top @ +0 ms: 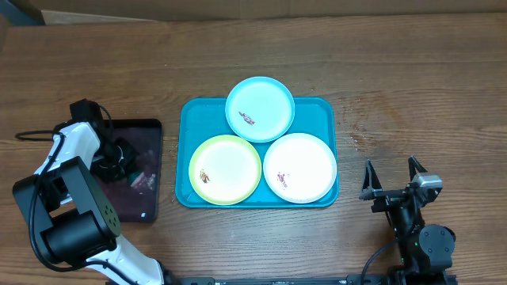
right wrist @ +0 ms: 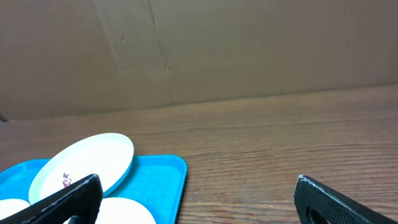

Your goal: Clean dirty plates on tray and stack at the side

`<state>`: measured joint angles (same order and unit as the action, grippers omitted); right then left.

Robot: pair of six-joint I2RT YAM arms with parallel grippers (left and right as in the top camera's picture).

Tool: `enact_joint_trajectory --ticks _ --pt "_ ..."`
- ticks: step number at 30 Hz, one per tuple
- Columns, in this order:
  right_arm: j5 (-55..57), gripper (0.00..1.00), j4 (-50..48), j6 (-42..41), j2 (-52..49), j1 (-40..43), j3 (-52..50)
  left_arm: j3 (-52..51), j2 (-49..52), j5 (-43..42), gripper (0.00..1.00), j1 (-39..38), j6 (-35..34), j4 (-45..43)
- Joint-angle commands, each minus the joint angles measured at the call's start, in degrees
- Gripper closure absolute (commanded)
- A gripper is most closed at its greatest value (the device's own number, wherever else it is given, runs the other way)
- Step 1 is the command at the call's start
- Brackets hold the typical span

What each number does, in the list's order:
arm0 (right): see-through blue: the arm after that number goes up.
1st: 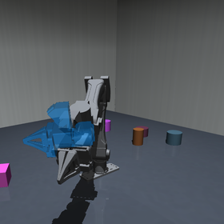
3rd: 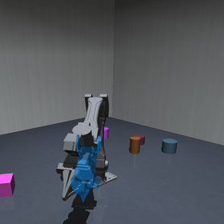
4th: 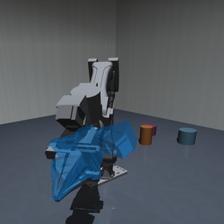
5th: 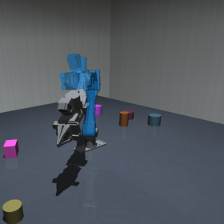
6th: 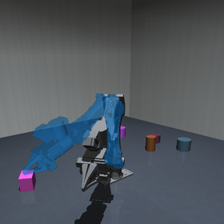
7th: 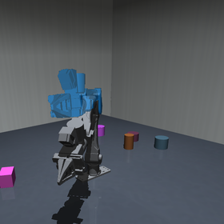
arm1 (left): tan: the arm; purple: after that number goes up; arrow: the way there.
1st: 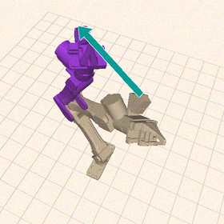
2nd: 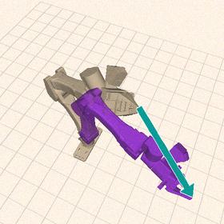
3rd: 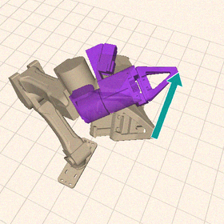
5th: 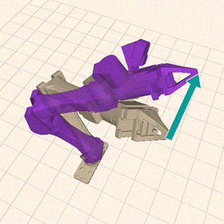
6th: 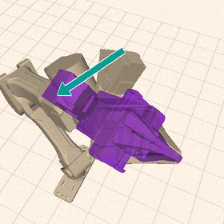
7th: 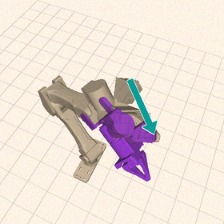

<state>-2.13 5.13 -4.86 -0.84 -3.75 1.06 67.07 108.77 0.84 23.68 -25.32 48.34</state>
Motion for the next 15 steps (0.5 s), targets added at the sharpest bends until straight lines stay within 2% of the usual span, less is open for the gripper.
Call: enact_joint_trajectory --ticks 1,7,15 --pt "0.0 0.00 -0.5 0.2 0.6 0.3 -0.6 0.1 0.6 1.1 0.96 0.2 0.0 1.1" --pt "0.0 0.00 -0.5 0.2 0.6 0.3 -0.6 8.7 0.3 1.1 0.96 0.2 0.0 10.1" --pt "0.0 0.00 -0.5 0.2 0.6 0.3 -0.6 28.7 -0.6 -3.5 0.96 0.2 0.0 28.5"
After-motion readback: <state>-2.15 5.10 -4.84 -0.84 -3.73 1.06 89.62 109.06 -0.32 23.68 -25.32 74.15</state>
